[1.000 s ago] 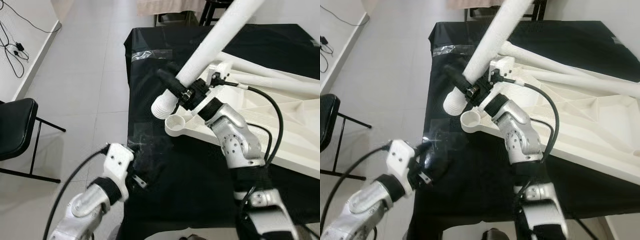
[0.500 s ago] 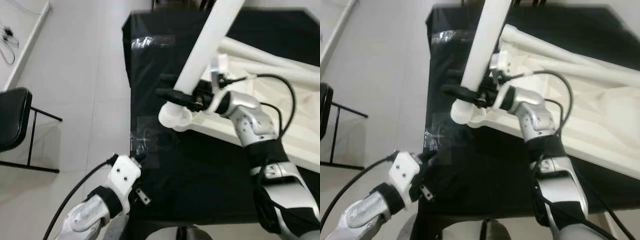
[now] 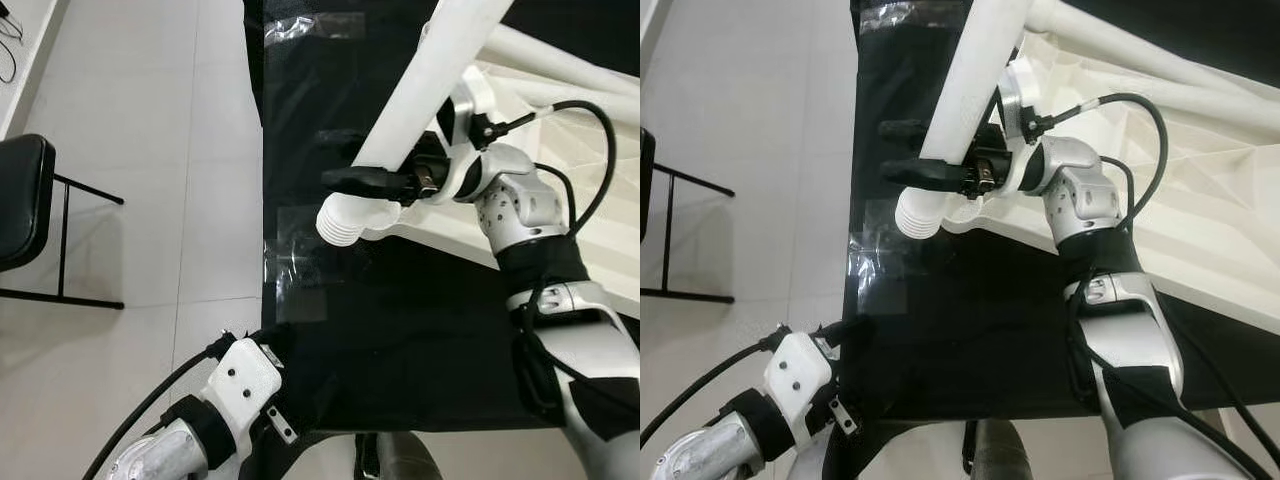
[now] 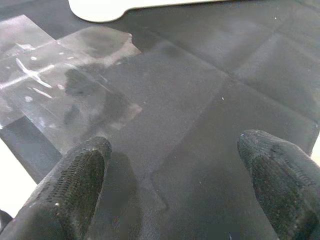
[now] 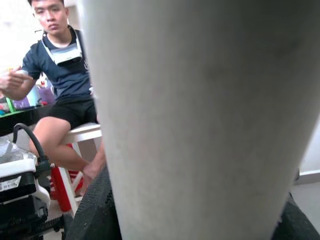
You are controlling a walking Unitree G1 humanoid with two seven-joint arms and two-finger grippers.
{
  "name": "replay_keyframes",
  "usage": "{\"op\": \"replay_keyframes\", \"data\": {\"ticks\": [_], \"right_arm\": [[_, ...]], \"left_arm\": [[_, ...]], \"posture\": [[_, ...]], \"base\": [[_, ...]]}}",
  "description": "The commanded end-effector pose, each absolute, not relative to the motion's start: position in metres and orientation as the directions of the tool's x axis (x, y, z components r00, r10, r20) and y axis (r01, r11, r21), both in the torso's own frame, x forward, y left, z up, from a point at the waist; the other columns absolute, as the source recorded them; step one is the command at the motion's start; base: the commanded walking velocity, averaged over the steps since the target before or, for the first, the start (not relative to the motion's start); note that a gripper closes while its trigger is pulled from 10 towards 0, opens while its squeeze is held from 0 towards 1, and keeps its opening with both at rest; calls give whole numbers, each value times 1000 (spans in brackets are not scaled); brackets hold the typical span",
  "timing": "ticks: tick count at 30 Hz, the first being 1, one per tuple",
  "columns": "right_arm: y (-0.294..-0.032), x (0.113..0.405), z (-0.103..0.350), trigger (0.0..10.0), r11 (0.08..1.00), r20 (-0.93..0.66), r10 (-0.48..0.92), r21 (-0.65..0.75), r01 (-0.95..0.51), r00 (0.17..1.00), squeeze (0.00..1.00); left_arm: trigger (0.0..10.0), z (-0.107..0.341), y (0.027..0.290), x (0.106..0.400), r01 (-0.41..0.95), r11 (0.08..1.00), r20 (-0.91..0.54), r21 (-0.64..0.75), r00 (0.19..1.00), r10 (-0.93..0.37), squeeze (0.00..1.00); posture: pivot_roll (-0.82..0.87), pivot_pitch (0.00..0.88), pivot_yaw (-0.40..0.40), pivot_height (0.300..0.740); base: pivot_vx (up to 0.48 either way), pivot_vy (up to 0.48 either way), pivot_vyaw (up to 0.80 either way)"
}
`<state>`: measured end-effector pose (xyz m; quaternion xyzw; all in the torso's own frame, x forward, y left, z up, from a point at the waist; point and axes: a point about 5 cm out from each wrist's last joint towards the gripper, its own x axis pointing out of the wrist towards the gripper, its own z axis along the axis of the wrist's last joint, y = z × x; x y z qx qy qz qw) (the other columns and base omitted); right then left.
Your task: Building children table
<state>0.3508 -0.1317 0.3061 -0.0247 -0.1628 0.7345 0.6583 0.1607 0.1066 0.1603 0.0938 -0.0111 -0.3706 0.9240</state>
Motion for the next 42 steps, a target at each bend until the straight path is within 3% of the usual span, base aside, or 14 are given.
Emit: {"op": "replay_keyframes", "data": {"ticks": [1, 12, 24, 36, 42], "right_arm": [[-135, 349, 315, 10000, -100, 189, 968, -311, -945, -164, 0], [-147, 354, 326, 10000, -61, 199, 972, -290, -955, -123, 0], [-147, 352, 320, 10000, -97, 133, 982, -262, -960, -135, 0], [-158, 361, 321, 10000, -20, 70, 997, -270, -963, -40, 0], [-155, 358, 317, 10000, -61, -5, 998, -290, -955, -62, 0]], "left_arm": [[10000, 160, 105, 154, 701, 689, -58, 183, 707, -705, 0], [10000, 187, 103, 161, 693, 692, 33, 204, 701, -712, 0], [10000, 188, 100, 161, 696, 685, 35, 216, 695, -718, 0], [10000, 191, 97, 162, 700, 681, 39, 216, 691, -722, 0], [10000, 191, 96, 163, 703, 676, 41, 219, 686, -726, 0]], "posture": [[258, 469, -14, 740], [258, 480, -21, 740], [250, 477, -35, 740], [245, 470, -37, 740], [238, 458, -36, 740]], "base": [[0, 0, 0], [0, 0, 0], [0, 0, 0], [0, 0, 0], [0, 0, 0]]}}
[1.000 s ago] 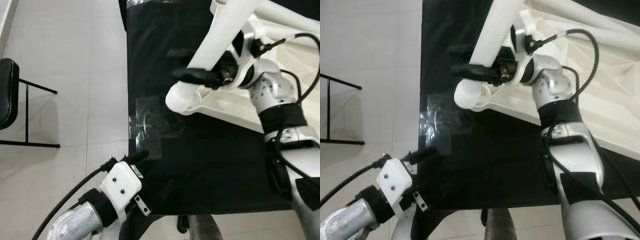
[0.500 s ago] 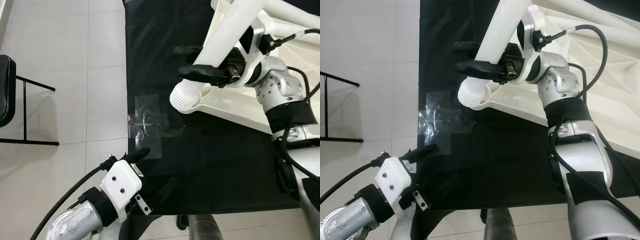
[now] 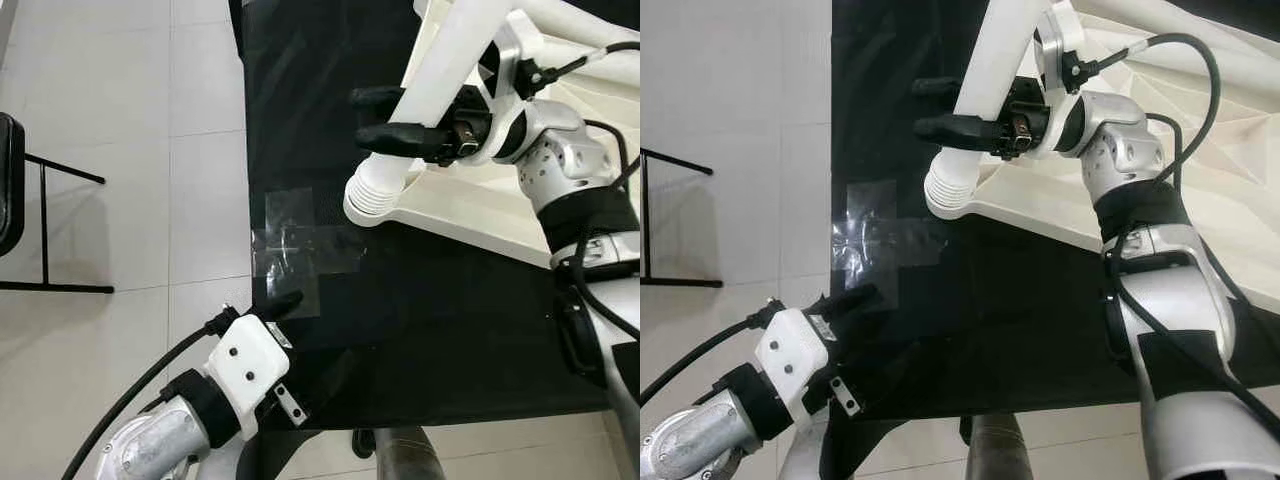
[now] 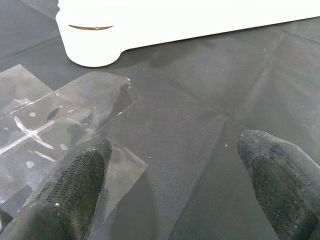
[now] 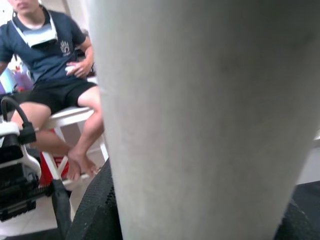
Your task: Building children table
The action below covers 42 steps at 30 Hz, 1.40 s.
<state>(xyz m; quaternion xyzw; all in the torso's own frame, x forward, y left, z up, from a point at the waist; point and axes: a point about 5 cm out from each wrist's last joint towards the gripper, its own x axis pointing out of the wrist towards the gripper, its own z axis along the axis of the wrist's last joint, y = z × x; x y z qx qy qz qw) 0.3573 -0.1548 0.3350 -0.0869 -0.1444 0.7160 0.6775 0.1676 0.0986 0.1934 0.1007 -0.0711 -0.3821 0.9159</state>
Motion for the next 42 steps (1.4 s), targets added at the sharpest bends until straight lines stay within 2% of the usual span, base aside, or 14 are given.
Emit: {"op": "replay_keyframes", "data": {"ticks": [1, 5, 8, 10, 11, 13, 17, 25, 34, 37, 39, 41, 42], "right_arm": [[-155, 358, 317, 10000, -61, -5, 998, -290, -955, -62, 0], [-144, 352, 315, 10000, -145, -121, 987, -371, -917, -107, 0], [-137, 347, 313, 10000, -196, -172, 975, -392, -899, -138, 0], [-137, 347, 313, 10000, -196, -172, 975, -392, -899, -138, 0], [-130, 344, 310, 10000, -239, -201, 965, -390, -889, -171, 0], [-130, 344, 310, 10000, -239, -201, 965, -390, -889, -171, 0], [-120, 340, 304, 10000, -301, -255, 943, -384, -873, -214, 0], [-117, 338, 305, 10000, -332, -285, 930, -389, -859, -230, 0], [-113, 349, 315, 10000, -236, -113, 971, -347, -908, -209, 0], [-114, 362, 313, 10000, -75, -38, 997, -312, -947, -67, 0], [-114, 362, 313, 10000, -75, -38, 997, -312, -947, -67, 0], [-116, 366, 307, 10000, -4, -23, 1000, -300, -954, 3, 0], [-116, 366, 307, 10000, -4, -23, 1000, -300, -954, 3, 0]], "left_arm": [[10000, 191, 96, 163, 703, 676, 41, 219, 686, -726, 0], [10000, 191, 95, 164, 706, 673, 41, 219, 683, -729, 0], [10000, 192, 94, 164, 708, 671, 42, 220, 681, -731, 0], [10000, 192, 94, 164, 708, 671, 42, 220, 681, -731, 0], [10000, 192, 93, 164, 709, 669, 44, 221, 678, -733, 0], [10000, 192, 93, 164, 709, 669, 44, 221, 678, -733, 0], [10000, 193, 92, 165, 706, 672, 51, 222, 680, -731, 0], [10000, 192, 92, 166, 703, 676, 51, 223, 684, -728, 0], [10000, 192, 90, 167, 702, 677, 56, 221, 684, -728, 0], [10000, 191, 89, 168, 702, 677, 58, 221, 683, -728, 0], [10000, 191, 89, 168, 702, 677, 58, 221, 683, -728, 0], [10000, 191, 89, 168, 701, 678, 60, 221, 684, -727, 0], [10000, 191, 89, 168, 701, 678, 60, 221, 684, -727, 0]], "posture": [[238, 458, -36, 740], [233, 449, -36, 740], [231, 447, -37, 740], [231, 447, -37, 740], [229, 446, -42, 740], [229, 446, -42, 740], [228, 452, -48, 740], [222, 455, -55, 740], [211, 454, -62, 740], [204, 454, -67, 740], [204, 454, -67, 740], [200, 453, -68, 740], [200, 453, -68, 740]], "base": [[0, 0, 0], [0, 0, 0], [0, 0, 0], [0, 0, 0], [0, 0, 0], [0, 0, 0], [0, 0, 0], [0, 0, 0], [0, 0, 0], [0, 0, 0], [0, 0, 0], [0, 0, 0], [0, 0, 0]]}}
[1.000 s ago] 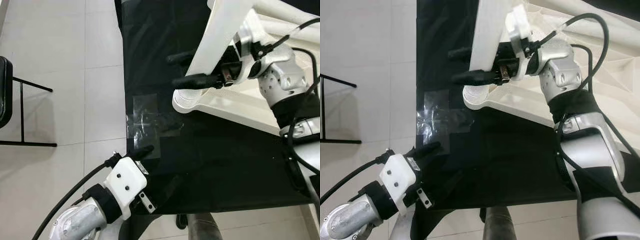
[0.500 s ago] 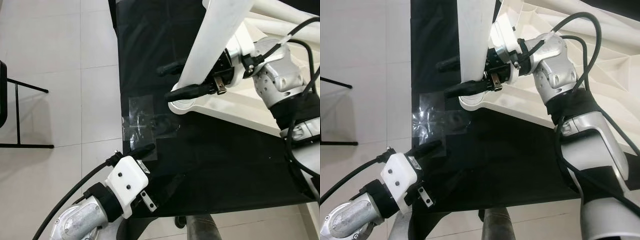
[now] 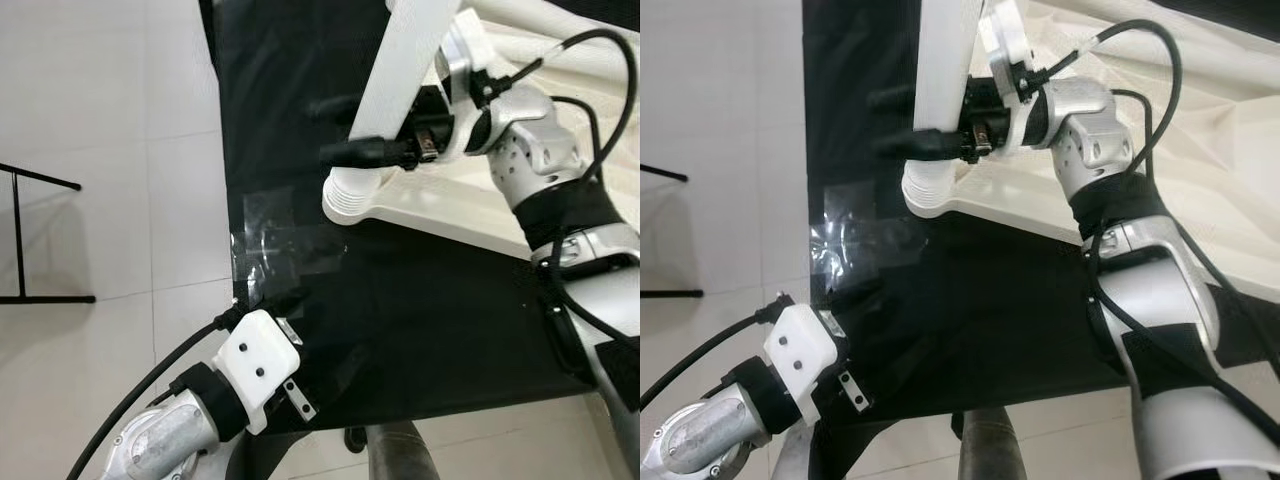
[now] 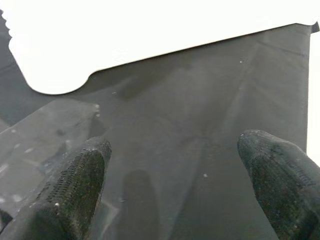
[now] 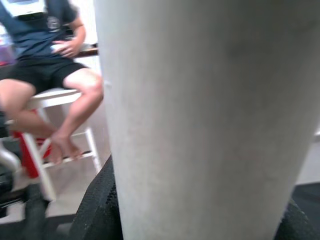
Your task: Building children table
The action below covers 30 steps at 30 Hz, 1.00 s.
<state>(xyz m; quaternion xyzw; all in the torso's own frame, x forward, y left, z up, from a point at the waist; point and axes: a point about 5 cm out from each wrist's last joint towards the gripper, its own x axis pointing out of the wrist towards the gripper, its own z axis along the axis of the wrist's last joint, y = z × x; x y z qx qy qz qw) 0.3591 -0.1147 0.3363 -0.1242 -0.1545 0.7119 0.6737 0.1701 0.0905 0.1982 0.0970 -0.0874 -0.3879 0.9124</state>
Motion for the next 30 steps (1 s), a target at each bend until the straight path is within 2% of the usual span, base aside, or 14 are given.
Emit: {"op": "replay_keyframes", "data": {"ticks": [1, 11, 16, 18, 20, 21, 22, 24, 25, 26, 27, 28, 30], "right_arm": [[-119, 364, 302, 10000, 3, -21, 1000, -294, -956, 9, 0], [-125, 357, 290, 10000, 53, -13, 998, -311, -949, 60, 0], [-117, 348, 265, 10000, 109, -149, 974, -353, -929, 170, 0], [-105, 343, 245, 10000, 211, -209, 938, -284, -935, 275, 0], [-105, 343, 245, 10000, 211, -209, 938, -284, -935, 275, 0], [-101, 343, 237, 10000, 285, -224, 914, -239, -928, 338, 0], [-97, 347, 230, 10000, 417, -220, 868, -165, -894, 446, 0], [-97, 347, 230, 10000, 417, -220, 868, -165, -894, 446, 0], [-91, 352, 222, 10000, 629, -209, 758, -22, -777, 618, 0], [-91, 352, 222, 10000, 629, -209, 758, -22, -777, 618, 0], [-88, 354, 218, 10000, 716, -195, 692, 64, -695, 695, 0], [-88, 354, 218, 10000, 716, -195, 692, 64, -695, 695, 0], [-85, 353, 212, 10000, 825, -144, 561, 183, -535, 815, 0]], "left_arm": [[10000, 191, 89, 168, 701, 678, 60, 221, 684, -727, 0], [10000, 191, 88, 170, 702, 676, 65, 224, 681, -729, 0], [10000, 191, 87, 171, 702, 676, 69, 225, 681, -729, 0], [10000, 191, 86, 172, 701, 677, 73, 224, 680, -729, 0], [10000, 191, 86, 172, 701, 677, 73, 224, 680, -729, 0], [10000, 191, 86, 172, 701, 677, 74, 224, 680, -730, 0], [10000, 191, 85, 173, 701, 677, 76, 224, 680, -729, 0], [10000, 191, 85, 173, 701, 677, 76, 224, 680, -729, 0], [10000, 191, 85, 174, 700, 677, 80, 225, 680, -729, 0], [10000, 191, 85, 174, 700, 677, 80, 225, 680, -729, 0], [10000, 191, 84, 174, 699, 678, 82, 226, 680, -728, 0], [10000, 191, 84, 174, 699, 678, 82, 226, 680, -728, 0], [10000, 192, 85, 176, 692, 683, 90, 233, 685, -723, 0]], "posture": [[198, 452, -66, 740], [186, 444, -68, 740], [171, 440, -83, 740], [167, 440, -86, 740], [167, 440, -86, 740], [165, 439, -87, 740], [160, 436, -91, 740], [160, 436, -91, 740], [157, 431, -100, 740], [157, 431, -100, 740], [158, 429, -102, 740], [158, 429, -102, 740], [160, 425, -102, 740]], "base": [[0, 0, 0], [0, 0, 0], [0, 0, 0], [0, 0, 0], [0, 0, 0], [0, 0, 0], [0, 0, 0], [0, 0, 0], [0, 0, 0], [0, 0, 0], [0, 0, 0], [0, 0, 0], [0, 0, 0]]}}
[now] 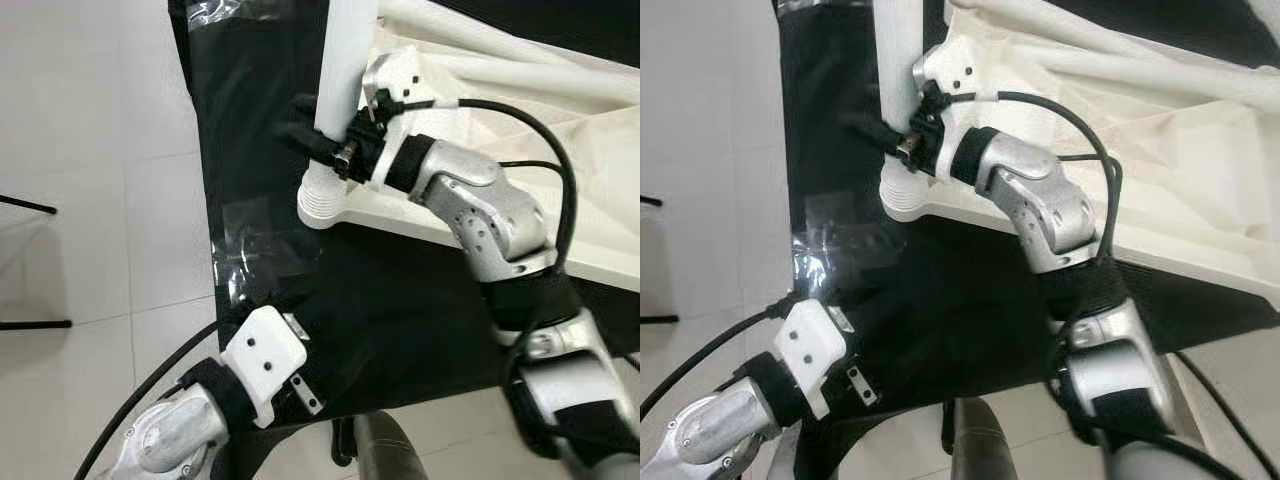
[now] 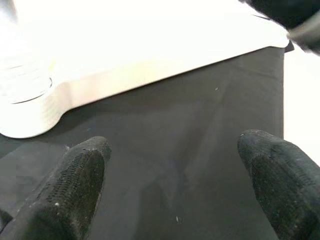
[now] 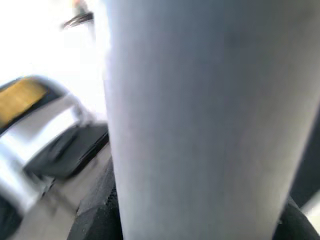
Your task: Building children table
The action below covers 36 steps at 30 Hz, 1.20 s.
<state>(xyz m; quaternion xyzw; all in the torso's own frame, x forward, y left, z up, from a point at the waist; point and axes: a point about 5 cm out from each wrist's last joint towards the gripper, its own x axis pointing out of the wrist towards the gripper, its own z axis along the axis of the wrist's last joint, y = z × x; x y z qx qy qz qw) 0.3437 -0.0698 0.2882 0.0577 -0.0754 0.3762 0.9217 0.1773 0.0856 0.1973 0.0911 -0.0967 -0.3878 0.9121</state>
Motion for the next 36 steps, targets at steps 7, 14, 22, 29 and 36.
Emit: {"op": "replay_keyframes", "data": {"ticks": [7, 14, 22, 29, 36], "right_arm": [[-80, 331, 208, 10000, 923, -17, 368, 130, -363, 930, 0], [-63, 318, 214, 10000, 902, 82, 393, 157, -402, 916, 0], [-59, 321, 251, 10000, 841, 298, 530, -61, -538, 794, 0], [-72, 332, 279, 10000, 814, 390, 550, -55, -578, 738, 0], [-83, 347, 298, 10000, 848, 442, 515, -136, -512, 735, 0]], "left_arm": [[10000, 197, 94, 181, 668, 693, 96, 271, 698, -710, 0], [10000, 202, 101, 188, 649, 698, 106, 303, 705, -701, 0], [10000, 207, 101, 195, 642, 699, 126, 315, 702, -701, 0], [10000, 251, 115, 208, 602, 718, 246, 349, 681, -690, 0], [10000, 335, 127, 211, 593, 690, 466, 415, 513, -721, 0]], "posture": [[168, 413, -98, 740], [176, 396, -78, 740], [171, 366, -77, 740], [178, 342, -89, 740], [184, 303, -88, 740]], "base": [[0, 0, 0], [0, 0, 0], [0, 0, 0], [0, 0, 0], [0, 0, 0]]}}
